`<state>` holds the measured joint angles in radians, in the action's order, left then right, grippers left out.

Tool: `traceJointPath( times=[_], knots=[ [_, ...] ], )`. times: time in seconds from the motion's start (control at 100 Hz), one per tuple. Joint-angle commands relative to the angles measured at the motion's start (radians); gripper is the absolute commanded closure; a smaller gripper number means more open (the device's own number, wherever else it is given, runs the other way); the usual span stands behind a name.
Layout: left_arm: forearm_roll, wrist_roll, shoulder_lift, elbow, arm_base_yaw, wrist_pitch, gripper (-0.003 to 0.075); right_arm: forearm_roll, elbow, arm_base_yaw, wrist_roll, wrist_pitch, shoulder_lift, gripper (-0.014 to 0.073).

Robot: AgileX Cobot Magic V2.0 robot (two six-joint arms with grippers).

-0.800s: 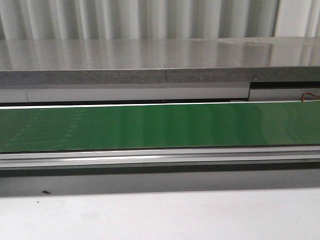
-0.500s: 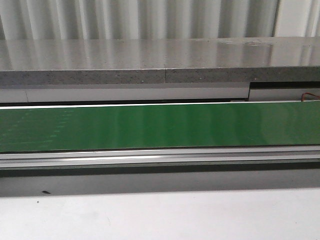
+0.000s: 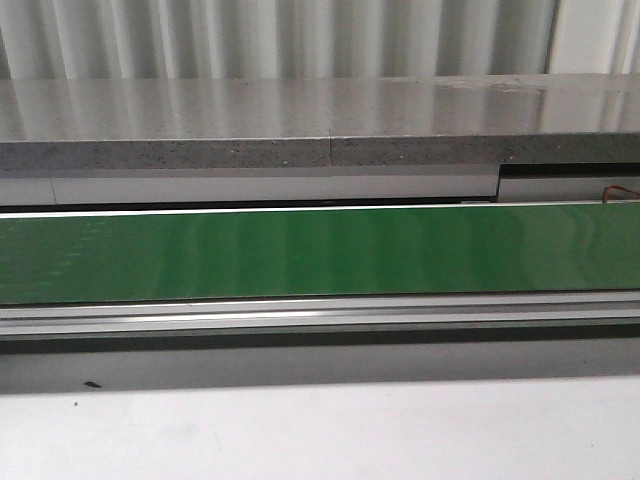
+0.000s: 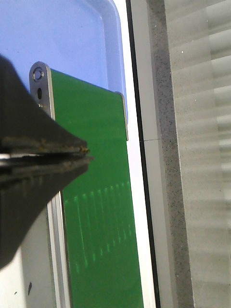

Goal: Move button from right to left
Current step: 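Move the right gripper down toward the yellow push button in the green tray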

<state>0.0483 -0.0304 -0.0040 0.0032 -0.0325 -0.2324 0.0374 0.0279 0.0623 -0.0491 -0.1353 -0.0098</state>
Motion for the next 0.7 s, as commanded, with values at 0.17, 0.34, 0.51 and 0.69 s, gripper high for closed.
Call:
traceJointPath(
  times=[0.17, 0.34, 0.51, 0.69],
  knots=[
    [-0.002, 0.000, -0.032, 0.039, -0.004, 0.073, 0.0741, 0.009, -0.048, 0.004, -0.001, 0.037, -0.020, 0.0654],
    [-0.002, 0.000, -0.032, 0.039, -0.004, 0.073, 0.0741, 0.009, -0.171, 0.004, -0.001, -0.124, 0.031, 0.0654],
    [-0.002, 0.000, -0.032, 0.039, -0.004, 0.073, 0.0741, 0.009, -0.328, 0.004, -0.001, -0.258, 0.157, 0.0654],
    [-0.002, 0.000, -0.032, 0.039, -0.004, 0.073, 0.0741, 0.009, -0.484, 0.003, -0.001, -0.374, 0.326, 0.0654]
  ],
)
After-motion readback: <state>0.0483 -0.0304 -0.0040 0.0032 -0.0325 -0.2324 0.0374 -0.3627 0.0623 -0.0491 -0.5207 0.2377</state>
